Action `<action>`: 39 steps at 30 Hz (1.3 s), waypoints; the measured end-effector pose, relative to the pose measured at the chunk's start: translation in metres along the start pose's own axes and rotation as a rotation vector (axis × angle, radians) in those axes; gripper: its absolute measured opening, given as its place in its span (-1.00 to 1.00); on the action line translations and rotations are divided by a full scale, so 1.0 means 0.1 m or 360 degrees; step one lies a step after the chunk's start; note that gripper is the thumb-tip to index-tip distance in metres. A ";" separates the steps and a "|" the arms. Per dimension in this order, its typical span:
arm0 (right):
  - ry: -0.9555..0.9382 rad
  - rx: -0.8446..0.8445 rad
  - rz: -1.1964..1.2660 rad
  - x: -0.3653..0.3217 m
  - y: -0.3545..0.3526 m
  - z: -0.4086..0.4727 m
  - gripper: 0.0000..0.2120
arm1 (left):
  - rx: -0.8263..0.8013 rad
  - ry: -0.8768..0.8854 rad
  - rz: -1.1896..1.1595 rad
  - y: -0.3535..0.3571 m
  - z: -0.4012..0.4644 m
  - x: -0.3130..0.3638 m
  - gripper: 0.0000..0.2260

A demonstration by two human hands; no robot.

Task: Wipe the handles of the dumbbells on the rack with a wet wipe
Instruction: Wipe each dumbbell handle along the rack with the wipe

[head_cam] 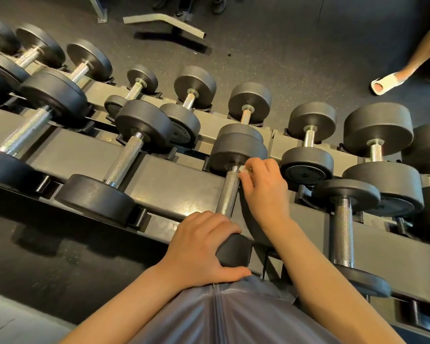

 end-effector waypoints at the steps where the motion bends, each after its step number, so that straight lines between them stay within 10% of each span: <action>1: 0.0116 -0.0054 0.0115 0.01 0.01 0.02 -0.85 | 0.0000 0.0000 -0.0004 0.00 0.00 0.00 -0.50; 8: 0.0642 -0.0243 0.1054 0.15 0.10 -0.15 -0.86 | 0.0003 0.0003 0.0002 0.00 0.00 0.00 -0.51; 26: 0.0331 -0.0404 0.0647 0.23 0.20 -0.08 -0.80 | 0.0000 0.0015 -0.0018 0.00 0.00 0.00 -0.47; 32: 0.0299 -0.1169 0.0820 0.15 0.16 -0.30 -0.80 | 0.0093 0.0034 -0.0060 -0.04 -0.01 0.01 -0.46; 35: 0.0120 -0.1211 0.0739 0.06 0.17 -0.40 -0.85 | 0.0358 -0.0245 -0.0322 -0.12 -0.03 -0.05 -0.56; 39: 0.0024 -0.0636 0.0435 0.01 0.13 -0.14 -0.95 | 0.0757 -0.0961 -0.0579 -0.14 -0.14 -0.16 -0.88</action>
Point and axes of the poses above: each hand's wrist, its own z-axis towards the middle knuckle, its own y-axis out of the palm, x = y × z, the point moved 5 cm from there along z, towards the middle knuckle, and after that the axes turned 11 degrees about y, right-handed, at the moved point
